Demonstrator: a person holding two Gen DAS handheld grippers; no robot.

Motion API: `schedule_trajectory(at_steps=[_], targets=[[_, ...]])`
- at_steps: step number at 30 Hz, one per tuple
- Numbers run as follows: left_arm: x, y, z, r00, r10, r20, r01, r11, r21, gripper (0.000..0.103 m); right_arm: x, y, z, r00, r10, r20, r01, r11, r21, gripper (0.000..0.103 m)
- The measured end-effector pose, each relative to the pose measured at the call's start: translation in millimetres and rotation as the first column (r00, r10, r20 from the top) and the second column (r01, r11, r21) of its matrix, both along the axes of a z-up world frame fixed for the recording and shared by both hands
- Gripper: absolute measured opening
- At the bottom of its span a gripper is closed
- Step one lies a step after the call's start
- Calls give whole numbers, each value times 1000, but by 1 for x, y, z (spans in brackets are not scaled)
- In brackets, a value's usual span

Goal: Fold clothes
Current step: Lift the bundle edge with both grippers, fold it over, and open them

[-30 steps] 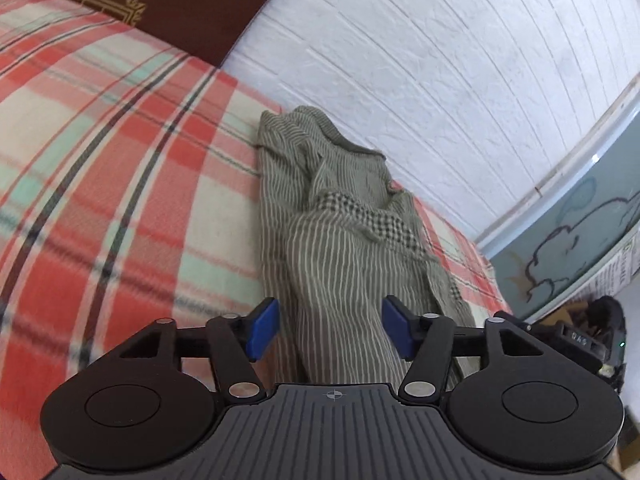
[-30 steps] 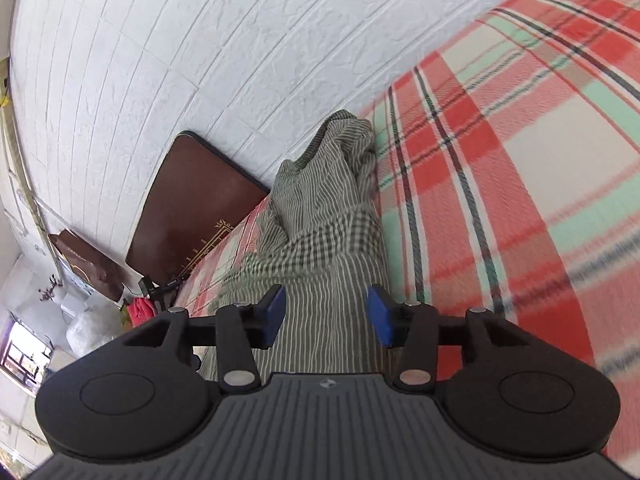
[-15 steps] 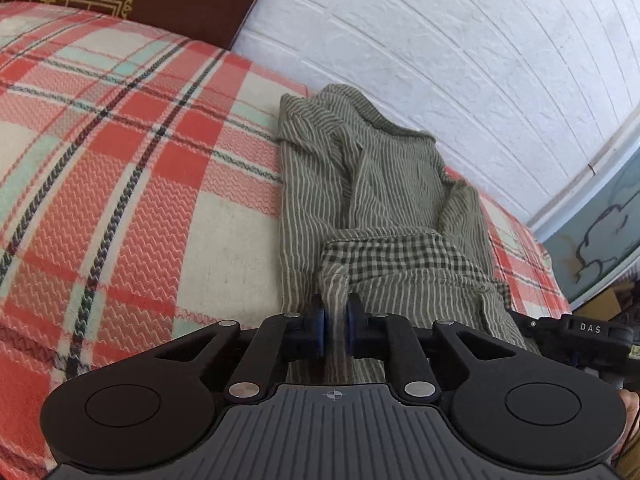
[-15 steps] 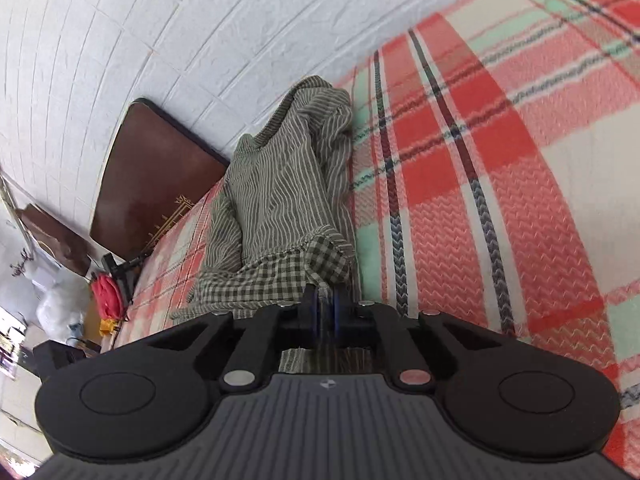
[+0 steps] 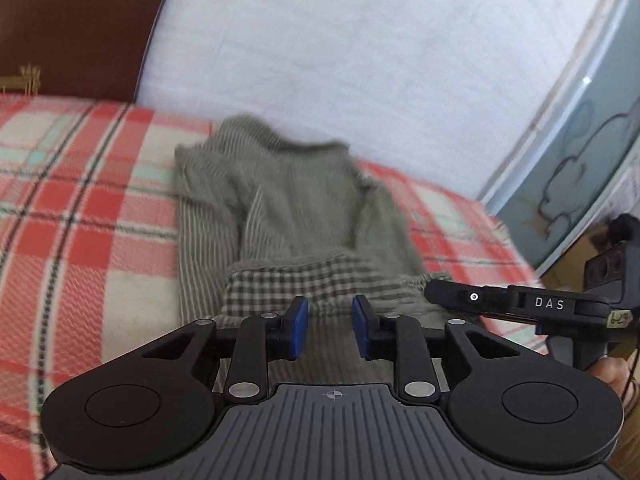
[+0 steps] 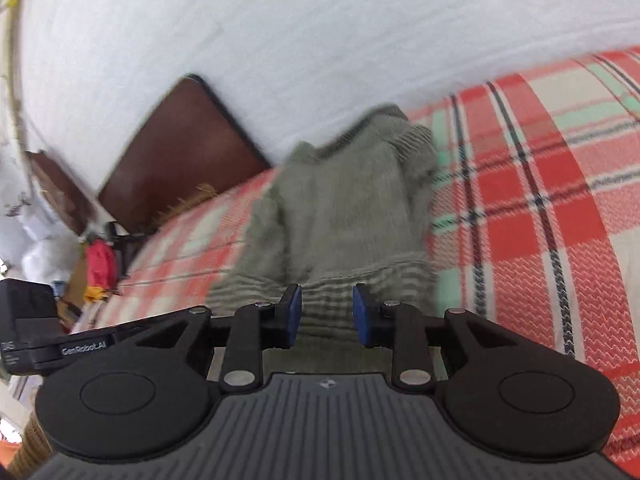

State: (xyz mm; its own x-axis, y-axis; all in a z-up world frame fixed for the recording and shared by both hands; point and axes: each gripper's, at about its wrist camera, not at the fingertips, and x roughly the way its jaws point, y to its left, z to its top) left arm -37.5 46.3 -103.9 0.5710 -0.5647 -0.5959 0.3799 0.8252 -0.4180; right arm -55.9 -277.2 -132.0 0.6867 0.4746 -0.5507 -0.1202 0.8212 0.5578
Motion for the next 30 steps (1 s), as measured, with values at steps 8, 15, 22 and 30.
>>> schedule_trajectory(at_steps=[8, 15, 22, 30], targets=[[15, 10, 15, 999, 42, 21, -42, 999, -16, 47, 9, -14, 0, 999, -7, -33, 11, 994, 111, 43], [53, 25, 33, 987, 134, 91, -138, 990, 34, 71, 48, -33, 41, 997, -31, 64, 31, 999, 11, 57], [117, 18, 22, 979, 119, 168, -158, 957, 243, 71, 110, -32, 38, 998, 11, 56, 0, 984, -180, 69], [175, -2, 10, 989, 2, 147, -48, 950, 310, 79, 176, -9, 18, 995, 94, 28, -83, 962, -259, 75]])
